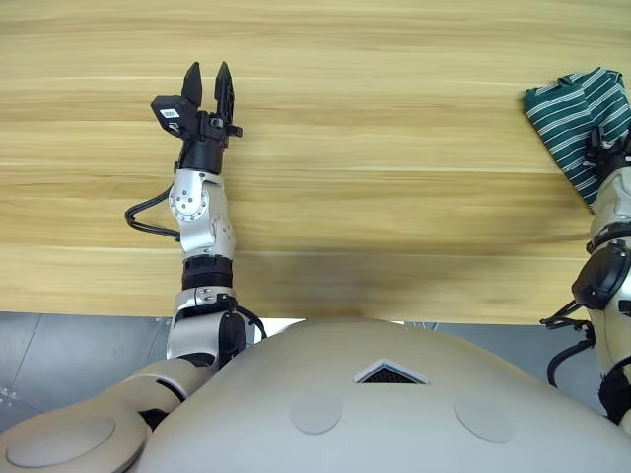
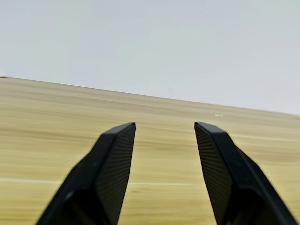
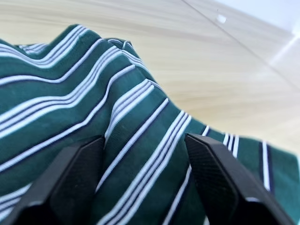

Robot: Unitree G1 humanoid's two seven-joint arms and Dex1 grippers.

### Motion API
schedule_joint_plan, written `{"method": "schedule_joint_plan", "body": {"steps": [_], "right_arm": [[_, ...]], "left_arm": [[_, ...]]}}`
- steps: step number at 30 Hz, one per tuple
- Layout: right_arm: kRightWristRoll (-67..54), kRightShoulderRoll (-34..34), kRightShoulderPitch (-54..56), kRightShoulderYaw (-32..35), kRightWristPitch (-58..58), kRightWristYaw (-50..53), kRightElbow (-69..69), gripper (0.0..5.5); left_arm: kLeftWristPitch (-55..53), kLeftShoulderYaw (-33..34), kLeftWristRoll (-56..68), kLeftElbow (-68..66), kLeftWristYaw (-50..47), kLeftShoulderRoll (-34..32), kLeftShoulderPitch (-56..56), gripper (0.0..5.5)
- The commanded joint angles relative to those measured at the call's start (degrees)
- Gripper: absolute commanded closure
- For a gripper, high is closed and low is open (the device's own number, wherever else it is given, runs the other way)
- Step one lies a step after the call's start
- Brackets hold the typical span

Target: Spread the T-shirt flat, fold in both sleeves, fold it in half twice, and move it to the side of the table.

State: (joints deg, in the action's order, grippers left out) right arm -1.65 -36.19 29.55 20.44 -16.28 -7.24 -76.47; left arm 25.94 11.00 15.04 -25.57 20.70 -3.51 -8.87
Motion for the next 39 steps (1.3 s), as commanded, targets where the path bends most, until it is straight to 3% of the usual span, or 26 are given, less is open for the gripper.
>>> {"method": "schedule_joint_plan", "body": {"steps": [1, 5, 12, 18, 24, 39], "right_arm": [[-0.83, 2.73, 6.53, 0.09, -15.04, -0.28, 3.59, 2.31], [0.43, 12.27, 4.94, -4.41, -30.63, -3.0, 9.04, 2.31], [5.28, 19.07, 1.1, -9.0, -32.9, 5.32, 6.52, 2.31], [9.53, 18.3, 0.55, -11.7, -35.54, 12.77, 6.3, 2.31], [11.7, 17.92, 0.46, -13.95, -37.83, 13.98, 5.92, 2.31], [7.0, 17.42, -0.56, -12.43, -39.14, 6.76, 5.72, 2.31]], "left_arm": [[5.19, 0.91, -2.88, -6.8, -1.43, -2.62, -4.69, 3.3], [9.86, 1.66, -2.6, -10.49, -1.38, -3.36, -7.2, 3.3], [17.73, 0.56, -7.77, -21.28, -4.07, -4.75, -10.0, 3.3], [22.51, 1.05, -8.08, -28.01, -4.72, -5.84, -11.03, 3.3], [25.51, 2.14, -7.08, -31.08, -4.31, -6.11, -11.06, 3.3], [30.33, 0.74, -9.21, -33.27, -6.31, -5.07, -10.1, 3.3]]}}
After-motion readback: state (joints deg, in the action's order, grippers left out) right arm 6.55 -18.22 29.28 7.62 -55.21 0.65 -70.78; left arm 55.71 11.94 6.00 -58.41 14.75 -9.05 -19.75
